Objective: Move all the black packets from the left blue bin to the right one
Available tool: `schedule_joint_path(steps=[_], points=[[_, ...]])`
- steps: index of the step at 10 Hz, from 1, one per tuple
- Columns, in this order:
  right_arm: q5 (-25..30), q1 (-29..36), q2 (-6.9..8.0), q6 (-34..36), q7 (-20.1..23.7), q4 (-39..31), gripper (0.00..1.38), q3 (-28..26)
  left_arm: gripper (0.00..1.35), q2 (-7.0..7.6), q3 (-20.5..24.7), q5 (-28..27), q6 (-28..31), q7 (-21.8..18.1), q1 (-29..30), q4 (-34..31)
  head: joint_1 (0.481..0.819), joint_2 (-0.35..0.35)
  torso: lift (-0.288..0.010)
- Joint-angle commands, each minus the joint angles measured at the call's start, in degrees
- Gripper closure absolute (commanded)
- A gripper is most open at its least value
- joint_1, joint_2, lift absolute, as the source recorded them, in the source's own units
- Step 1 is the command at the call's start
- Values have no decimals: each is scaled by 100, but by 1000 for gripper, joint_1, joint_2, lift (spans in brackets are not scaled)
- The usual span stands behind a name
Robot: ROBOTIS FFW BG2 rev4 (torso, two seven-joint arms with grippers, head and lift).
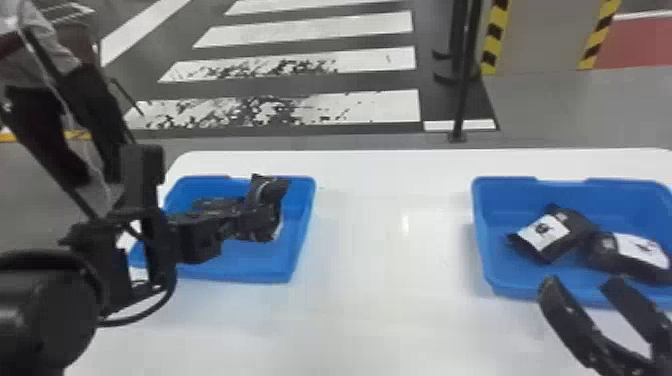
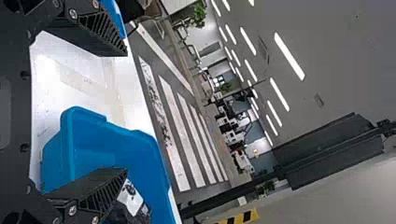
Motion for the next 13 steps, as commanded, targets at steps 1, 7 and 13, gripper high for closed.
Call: schedule_joint_path(steps=[1, 7, 13], points=[[-172, -157, -35, -1, 141, 53, 151, 85, 1207, -24, -271, 410, -235, -49, 248, -354, 695, 144, -185], [-401, -1183, -202, -1, 932, 588, 150, 656, 1205, -7, -1676, 1176, -488, -224, 93, -495, 695, -9, -185], [-527, -1605, -272, -1, 1011, 588, 148, 1125, 1205, -15, -2282, 1393, -474, -268, -244, -340, 695, -52, -185]])
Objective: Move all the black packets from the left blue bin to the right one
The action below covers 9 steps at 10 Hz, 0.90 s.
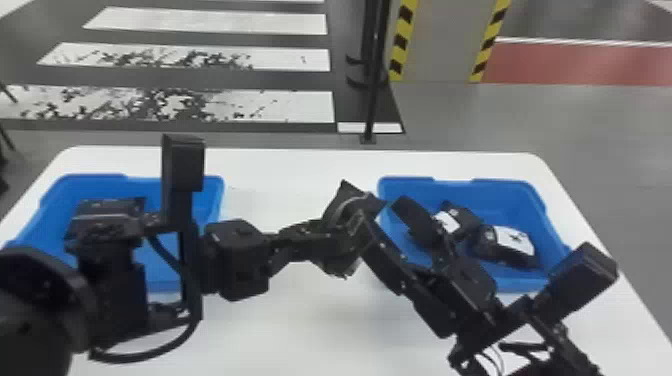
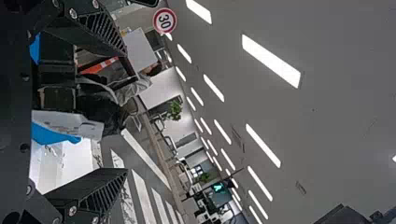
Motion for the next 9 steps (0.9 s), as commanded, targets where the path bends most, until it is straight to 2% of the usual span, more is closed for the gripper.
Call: schedule_joint_path(steps=[1, 2, 3, 4, 6, 9], points=[[8, -119, -12, 0, 2, 29, 148, 148, 1205, 0, -145, 34, 15, -9, -69, 89, 695, -50, -185], [31, -189, -21, 0, 2, 114, 165, 205, 1205, -9, -214, 68, 15, -18, -83, 103, 695, -50, -185], [88, -231, -21, 0, 2, 128, 397, 205, 1205, -18, -237, 68, 15, -27, -111, 103, 695, -48, -185], [8, -273, -21, 0, -7, 226, 841, 194, 1205, -26, -237, 80, 1, -35, -111, 103, 695, -51, -185], [-3, -273, -21, -183, -7, 297, 1276, 194, 1205, -26, -248, 103, -13, -53, -97, 103, 695, -55, -185], [-3, -273, -12, -197, -7, 311, 1282, 205, 1205, -35, -225, 160, -70, -53, -97, 103, 695, -63, -185]])
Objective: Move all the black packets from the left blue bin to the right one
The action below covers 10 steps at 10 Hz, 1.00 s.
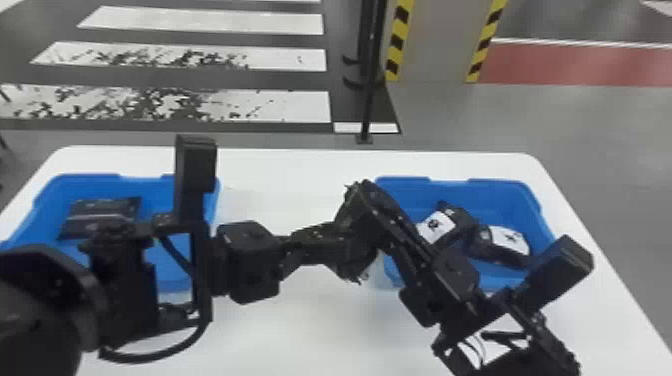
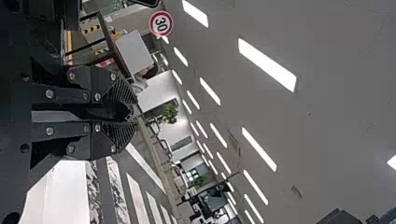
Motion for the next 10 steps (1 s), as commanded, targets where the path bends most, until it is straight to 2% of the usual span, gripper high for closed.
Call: schedule_joint_path(steps=[1, 2, 3, 4, 7, 10], points=[[-15, -14, 0, -27, 1, -1, 1282, -8, 1098, -20, 71, 92, -73, 18, 47, 0, 695, -63, -185], [-26, -42, 0, -41, 1, 27, 1282, -54, 668, -99, 242, 58, -88, 26, 174, 0, 695, -62, -185], [-15, -98, 0, -41, 1, 27, 1282, -191, 260, -108, 345, 69, -102, 26, 300, 0, 695, -57, -185], [-15, -210, -9, -41, 1, 41, 1282, -374, 91, -99, 471, 126, -144, 18, 413, -42, 695, -56, -185], [134, -815, -158, -41, -43, 534, 1282, -854, 144, -55, 951, 275, -172, 9, 891, -492, 695, -82, -185], [202, -1645, -361, 16, -96, 1813, 1280, -1082, 144, -73, 1328, 366, -172, 18, 1299, -731, 695, -106, -185]])
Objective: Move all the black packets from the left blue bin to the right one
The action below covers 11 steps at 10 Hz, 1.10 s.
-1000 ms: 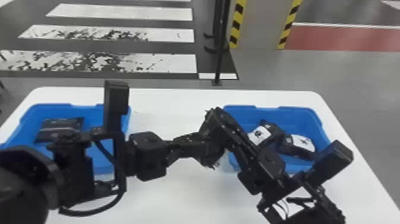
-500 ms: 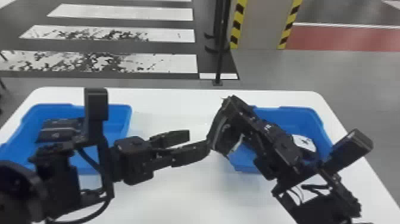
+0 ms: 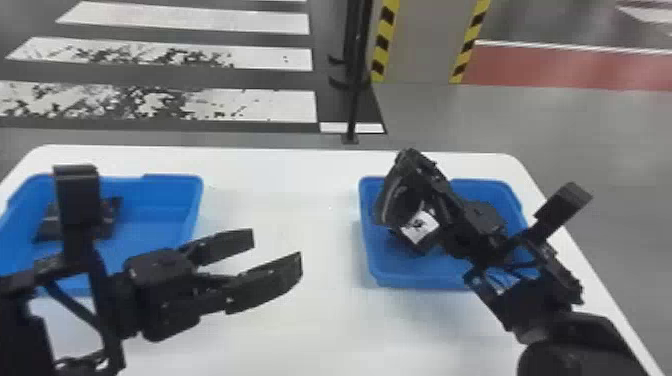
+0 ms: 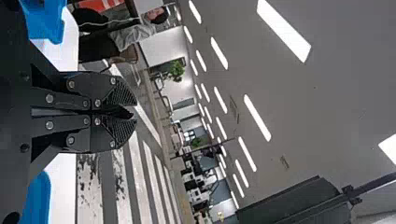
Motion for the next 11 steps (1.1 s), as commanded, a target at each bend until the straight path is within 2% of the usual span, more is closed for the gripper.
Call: schedule_joint_path(steps=[1, 3, 4, 5, 6, 7, 9, 11], points=[[244, -303, -45, 20, -97, 559, 1276, -151, 144, -42, 189, 66, 0, -1, 142, -19, 695, -113, -185], [507, -500, -63, 203, -220, 1051, 1217, -413, 144, -86, 326, 77, 0, -1, 227, -19, 695, -134, -185], [507, -486, -63, 302, -229, 1093, 1016, -493, 144, -86, 372, 77, 0, -1, 241, -19, 695, -150, -185], [519, -429, -63, 330, -238, 1037, 596, -562, 144, -77, 463, 66, -42, -1, 241, -19, 695, -158, -185], [793, -246, -19, 330, -308, 756, 205, -699, 144, -77, 600, 43, -42, -1, 241, -19, 695, -160, -185], [1101, 77, -2, 330, -449, 250, 53, -733, 144, -59, 772, -26, -42, -1, 212, -19, 695, -162, -185], [1421, 822, 95, 302, -598, -735, 151, -699, 140, -33, 1160, -334, 99, 8, 114, -19, 695, -148, -185], [1364, 1286, 262, 91, -730, -1016, 157, -516, 139, -6, 1686, -928, 394, 17, -41, -19, 695, -75, -185]])
